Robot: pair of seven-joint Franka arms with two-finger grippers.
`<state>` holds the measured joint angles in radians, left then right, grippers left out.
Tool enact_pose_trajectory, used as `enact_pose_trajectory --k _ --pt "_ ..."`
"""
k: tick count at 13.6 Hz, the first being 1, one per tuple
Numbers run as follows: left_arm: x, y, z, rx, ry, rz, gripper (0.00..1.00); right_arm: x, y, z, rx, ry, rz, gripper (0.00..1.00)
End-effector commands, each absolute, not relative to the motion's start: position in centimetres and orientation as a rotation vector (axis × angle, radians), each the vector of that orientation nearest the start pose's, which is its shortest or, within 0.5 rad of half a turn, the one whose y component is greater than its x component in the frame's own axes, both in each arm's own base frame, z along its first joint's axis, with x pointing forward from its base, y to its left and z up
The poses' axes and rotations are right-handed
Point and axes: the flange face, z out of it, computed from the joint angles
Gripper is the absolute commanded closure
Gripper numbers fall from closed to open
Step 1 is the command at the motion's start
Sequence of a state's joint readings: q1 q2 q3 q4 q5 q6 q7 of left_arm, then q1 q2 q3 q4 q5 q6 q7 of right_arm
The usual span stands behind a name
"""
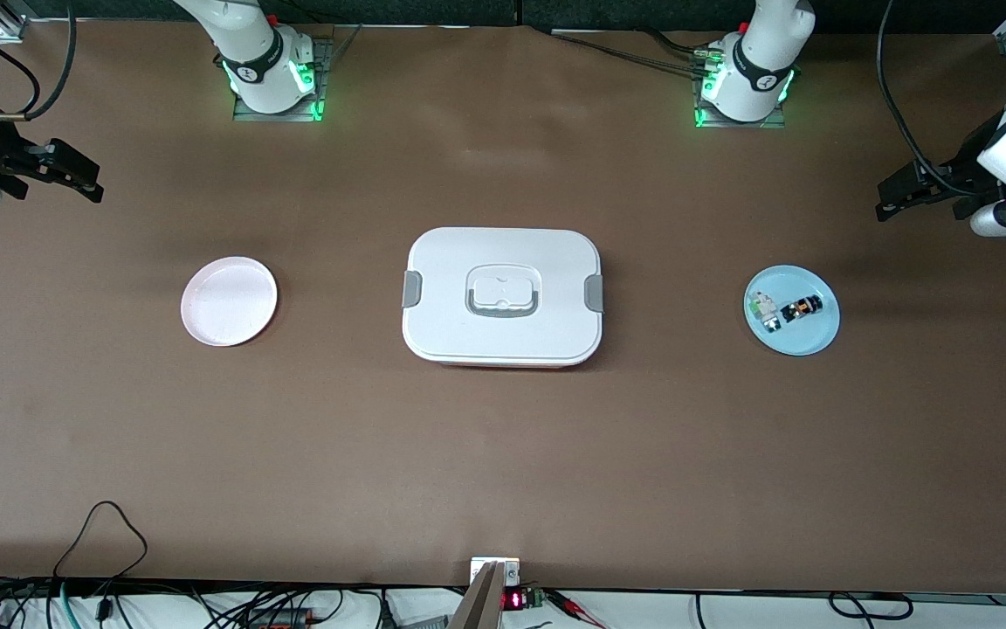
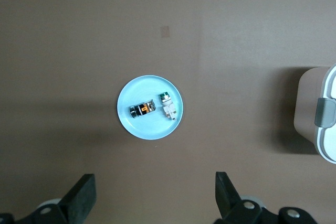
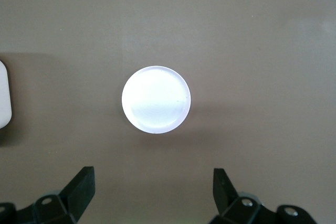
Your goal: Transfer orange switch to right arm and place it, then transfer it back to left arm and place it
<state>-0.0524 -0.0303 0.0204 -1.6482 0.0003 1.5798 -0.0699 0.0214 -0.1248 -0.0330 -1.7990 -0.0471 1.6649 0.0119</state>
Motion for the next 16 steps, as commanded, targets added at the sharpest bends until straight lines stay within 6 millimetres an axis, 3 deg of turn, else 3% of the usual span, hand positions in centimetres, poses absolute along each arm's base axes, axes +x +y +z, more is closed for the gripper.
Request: enact_pose_trajectory --k 1,8,10,14,16 --pt "54.8 -1.9 61.1 -3.118 -0.014 0.058 0.00 51.7 -1.1 59.4 -3.172 0.031 0.017 0.00" --pt "55.1 -1.6 60.2 -3.119 -0.040 0.097 0.00 51.9 -1.1 59.2 -3.172 0.019 0.025 0.00" --pt "54.5 -1.4 59.2 -3.108 -0.034 0.203 0.00 51.9 -1.1 59.1 -3.172 0.019 0.025 0.00" --pt "56.1 -1.1 53.1 -3.079 -0.025 0.436 0.00 52.0 -1.0 58.9 -3.172 0.014 0.034 0.00" --pt "56.3 0.0 49.7 -3.067 -0.061 0.519 0.00 52.1 -0.9 58.7 -3.173 0.014 0.037 0.00"
